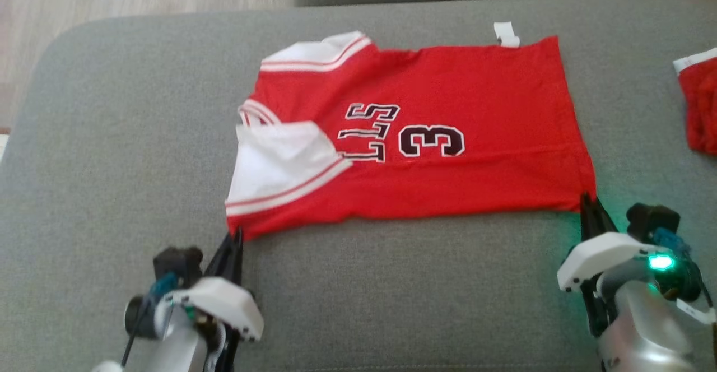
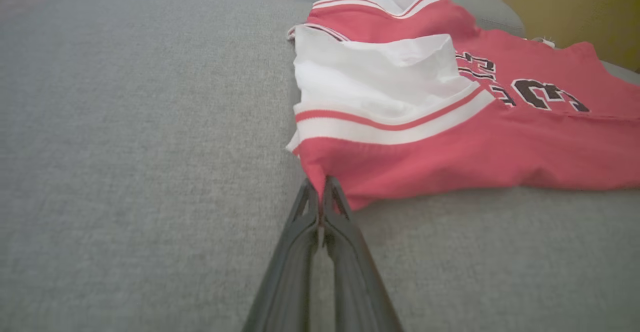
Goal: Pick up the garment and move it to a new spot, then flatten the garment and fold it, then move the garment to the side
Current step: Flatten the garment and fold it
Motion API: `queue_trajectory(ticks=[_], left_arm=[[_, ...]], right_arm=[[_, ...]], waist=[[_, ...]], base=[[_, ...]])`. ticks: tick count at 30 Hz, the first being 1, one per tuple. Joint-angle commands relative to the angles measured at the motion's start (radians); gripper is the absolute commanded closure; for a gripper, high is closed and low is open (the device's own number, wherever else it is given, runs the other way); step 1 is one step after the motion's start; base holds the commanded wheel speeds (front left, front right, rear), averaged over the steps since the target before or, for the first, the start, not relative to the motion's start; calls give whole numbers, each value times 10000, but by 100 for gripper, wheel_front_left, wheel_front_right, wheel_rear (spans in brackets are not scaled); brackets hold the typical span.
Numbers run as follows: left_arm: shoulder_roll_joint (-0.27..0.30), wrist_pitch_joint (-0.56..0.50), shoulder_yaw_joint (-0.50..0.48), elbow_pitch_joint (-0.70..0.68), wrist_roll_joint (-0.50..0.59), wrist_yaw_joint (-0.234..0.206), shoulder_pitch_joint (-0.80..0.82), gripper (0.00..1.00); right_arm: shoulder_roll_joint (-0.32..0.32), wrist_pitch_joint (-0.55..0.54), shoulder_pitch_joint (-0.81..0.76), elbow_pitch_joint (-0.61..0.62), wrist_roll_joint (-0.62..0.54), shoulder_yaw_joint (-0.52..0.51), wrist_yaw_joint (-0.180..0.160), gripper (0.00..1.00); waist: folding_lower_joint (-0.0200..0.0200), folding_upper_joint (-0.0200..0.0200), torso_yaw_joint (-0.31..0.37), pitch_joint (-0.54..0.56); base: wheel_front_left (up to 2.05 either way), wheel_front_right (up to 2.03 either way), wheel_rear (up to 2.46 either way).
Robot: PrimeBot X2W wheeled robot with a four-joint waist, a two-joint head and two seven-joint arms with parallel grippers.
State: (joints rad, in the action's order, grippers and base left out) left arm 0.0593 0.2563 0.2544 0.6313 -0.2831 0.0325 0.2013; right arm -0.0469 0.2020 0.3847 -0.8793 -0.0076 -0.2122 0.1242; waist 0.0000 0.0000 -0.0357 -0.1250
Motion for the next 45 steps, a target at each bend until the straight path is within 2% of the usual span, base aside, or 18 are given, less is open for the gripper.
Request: queue_trajectory(ticks=[1, 7, 11, 14, 22, 29, 30, 31, 32, 33, 40, 45], left_arm=[[263, 55, -320, -366, -37, 63, 13, 100], [536, -139, -187, -1021, -82, 173, -722, 100], [733, -459, -104, -1736, -61, 108, -1202, 100], [825, -847, -10, -2350, -229, 229, -1708, 100], [1120, -2020, 196, -4181, -257, -137, -3165, 100], [1146, -2615, 373, -4852, -245, -366, -3600, 100], [1154, -2728, 431, -4841, -220, -377, -3604, 83], [1139, -2810, 470, -4836, -214, -397, -3591, 42], [1114, -2867, 499, -4842, -209, -425, -3564, 16], [1103, -2919, 537, -4851, -193, -438, -3532, 0], [1051, -3199, 488, -5205, -320, -556, -3191, 0], [1188, -3429, 191, -5915, -455, -415, -1774, 0]], right_arm=[[-137, 30, -163, 355, -30, 245, 65, 100], [-472, -346, -1070, 1179, 125, 389, 65, 100], [-738, -763, -1828, 2116, 349, 399, 65, 100], [-842, -1225, -2426, 2900, 518, 451, 65, 100], [-945, -2246, -3683, 4799, 889, 460, 65, 100], [-941, -2861, -4226, 5655, 870, 429, 65, 100], [-946, -2919, -4270, 5756, 792, 401, 65, 60], [-935, -2946, -4306, 5868, 718, 373, 65, 0], [-918, -2963, -4327, 5951, 681, 330, 65, 0], [-918, -2965, -4347, 6022, 653, 344, 65, 0], [-773, -2560, -4302, 6702, 452, 300, 65, 0], [-588, -2069, -4014, 6887, 531, 489, 65, 0]], waist=[[0, 0, -21, 158], [0, 0, -154, 394], [0, 0, -177, 419], [0, 0, -125, 416], [0, 0, 6, 466], [0, 0, -6, 561], [0, 0, -7, 567], [0, 0, -12, 571], [0, 0, -15, 573], [0, 0, -16, 575], [0, 0, 94, 518], [0, 0, 175, 202]], base=[[0, 0, 0], [0, 0, 0], [0, 0, 0], [0, 0, 0], [0, 0, 0], [0, 0, 0], [0, 0, 0], [0, 0, 0], [0, 0, 0], [0, 0, 0], [0, 0, 0], [0, 0, 0]])
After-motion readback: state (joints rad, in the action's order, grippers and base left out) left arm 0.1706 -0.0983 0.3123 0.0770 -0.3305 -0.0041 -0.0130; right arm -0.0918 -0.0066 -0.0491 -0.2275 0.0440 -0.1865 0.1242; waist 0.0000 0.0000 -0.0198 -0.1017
